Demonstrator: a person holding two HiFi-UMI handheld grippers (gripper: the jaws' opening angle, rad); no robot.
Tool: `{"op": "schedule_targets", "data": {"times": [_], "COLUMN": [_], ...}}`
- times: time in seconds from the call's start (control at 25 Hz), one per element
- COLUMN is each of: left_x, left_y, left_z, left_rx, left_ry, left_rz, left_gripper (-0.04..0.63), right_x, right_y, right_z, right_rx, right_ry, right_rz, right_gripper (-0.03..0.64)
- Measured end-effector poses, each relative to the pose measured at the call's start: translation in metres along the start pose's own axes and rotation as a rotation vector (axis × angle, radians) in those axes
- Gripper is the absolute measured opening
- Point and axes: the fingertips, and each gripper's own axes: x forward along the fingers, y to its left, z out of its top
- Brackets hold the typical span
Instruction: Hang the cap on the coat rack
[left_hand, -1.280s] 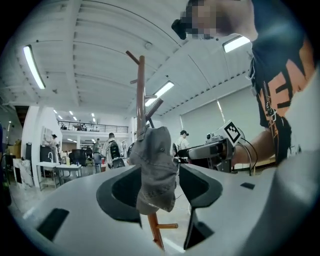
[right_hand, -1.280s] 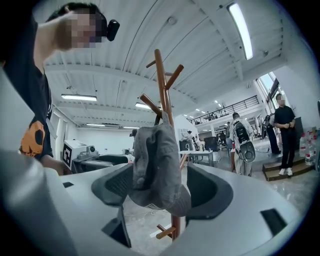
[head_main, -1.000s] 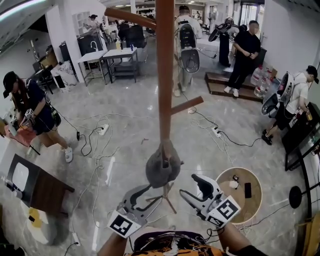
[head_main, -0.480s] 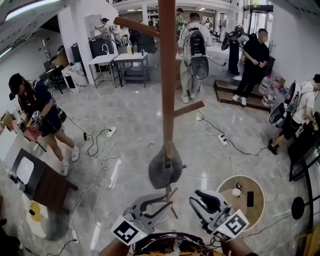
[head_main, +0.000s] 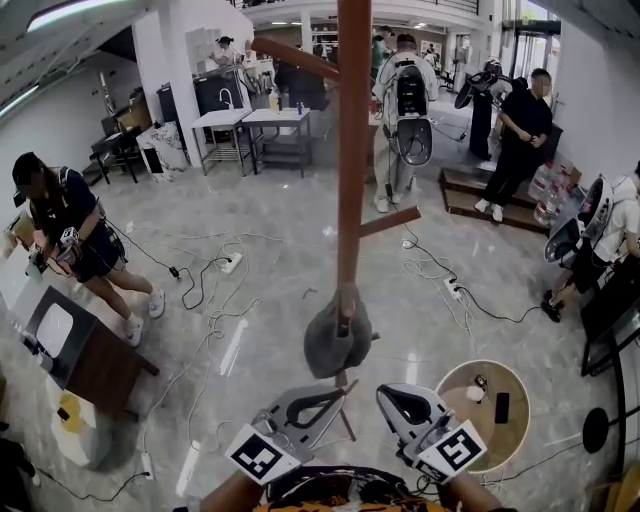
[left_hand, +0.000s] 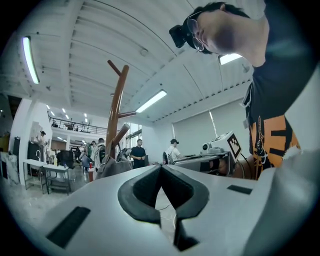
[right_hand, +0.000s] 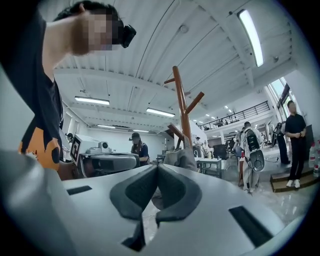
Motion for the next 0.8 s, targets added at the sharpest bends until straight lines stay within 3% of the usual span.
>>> {"op": "schedule_targets", "data": {"times": [0.8], "left_x": [-0.002], "left_y": [0.015], "left_z": [0.004], "left_rx": [0.022], "left_ry": [0.006], "left_rz": [0.032], "left_gripper": [0.023], "right_x": [0.013], "right_y": [0.002], "right_z": [-0.002], "right_rx": [0.019], "right_ry": [0.014], "right_rz": [0.04], "right_gripper": [0.014]}}
